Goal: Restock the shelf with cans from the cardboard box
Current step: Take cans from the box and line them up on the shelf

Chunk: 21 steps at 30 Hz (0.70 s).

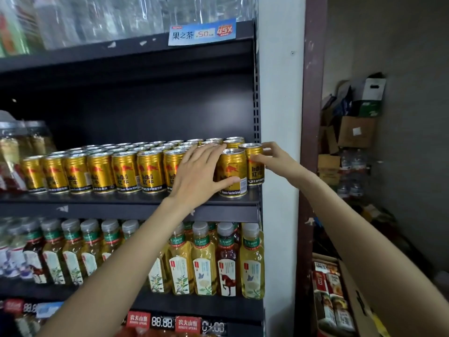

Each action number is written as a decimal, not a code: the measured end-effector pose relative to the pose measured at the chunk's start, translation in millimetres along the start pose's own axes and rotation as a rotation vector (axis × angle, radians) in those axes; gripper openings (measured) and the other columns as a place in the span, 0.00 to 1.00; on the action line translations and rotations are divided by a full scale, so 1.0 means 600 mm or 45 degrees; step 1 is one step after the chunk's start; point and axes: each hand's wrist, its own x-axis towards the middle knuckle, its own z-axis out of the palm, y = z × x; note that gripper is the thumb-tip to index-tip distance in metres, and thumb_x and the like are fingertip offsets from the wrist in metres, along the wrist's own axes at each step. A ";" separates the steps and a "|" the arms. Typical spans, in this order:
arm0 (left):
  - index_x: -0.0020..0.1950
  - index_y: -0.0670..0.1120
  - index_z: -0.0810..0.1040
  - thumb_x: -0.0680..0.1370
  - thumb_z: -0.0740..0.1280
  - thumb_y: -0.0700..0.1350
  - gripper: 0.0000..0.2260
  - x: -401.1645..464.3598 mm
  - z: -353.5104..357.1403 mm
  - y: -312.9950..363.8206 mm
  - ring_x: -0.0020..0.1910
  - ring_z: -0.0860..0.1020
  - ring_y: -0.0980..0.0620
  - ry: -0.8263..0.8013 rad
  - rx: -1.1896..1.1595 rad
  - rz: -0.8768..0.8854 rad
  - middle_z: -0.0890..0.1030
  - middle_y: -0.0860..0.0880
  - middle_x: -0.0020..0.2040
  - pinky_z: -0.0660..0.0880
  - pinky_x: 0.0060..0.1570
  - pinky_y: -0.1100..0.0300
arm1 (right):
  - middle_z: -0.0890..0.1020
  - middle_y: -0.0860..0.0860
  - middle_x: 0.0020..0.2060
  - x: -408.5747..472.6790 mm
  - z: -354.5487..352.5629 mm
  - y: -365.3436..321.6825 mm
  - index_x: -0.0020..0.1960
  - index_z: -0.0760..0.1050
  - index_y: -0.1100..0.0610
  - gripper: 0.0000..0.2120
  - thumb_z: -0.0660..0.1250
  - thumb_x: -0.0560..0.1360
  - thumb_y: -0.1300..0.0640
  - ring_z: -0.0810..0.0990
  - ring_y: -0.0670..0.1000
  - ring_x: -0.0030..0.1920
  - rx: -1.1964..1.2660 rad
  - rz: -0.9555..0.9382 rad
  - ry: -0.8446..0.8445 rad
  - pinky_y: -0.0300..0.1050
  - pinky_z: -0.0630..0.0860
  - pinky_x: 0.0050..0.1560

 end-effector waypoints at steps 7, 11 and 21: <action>0.76 0.47 0.58 0.71 0.55 0.70 0.40 0.005 0.001 -0.004 0.73 0.62 0.51 -0.048 0.015 0.037 0.65 0.47 0.73 0.48 0.73 0.55 | 0.78 0.52 0.53 -0.002 0.021 0.031 0.66 0.66 0.55 0.28 0.73 0.70 0.58 0.79 0.53 0.51 0.015 -0.158 0.188 0.47 0.78 0.51; 0.76 0.47 0.57 0.71 0.54 0.70 0.40 0.001 0.002 -0.001 0.74 0.60 0.51 -0.040 -0.013 0.021 0.64 0.48 0.74 0.47 0.73 0.55 | 0.75 0.44 0.41 0.008 0.039 0.020 0.65 0.65 0.55 0.28 0.73 0.70 0.55 0.80 0.53 0.48 -0.112 -0.183 0.248 0.52 0.79 0.51; 0.75 0.45 0.60 0.71 0.55 0.70 0.40 0.023 0.015 -0.002 0.74 0.59 0.50 -0.069 0.036 0.027 0.64 0.46 0.74 0.46 0.73 0.53 | 0.77 0.54 0.53 0.012 0.020 0.034 0.68 0.65 0.54 0.25 0.69 0.74 0.64 0.79 0.52 0.48 0.063 -0.182 0.087 0.38 0.79 0.41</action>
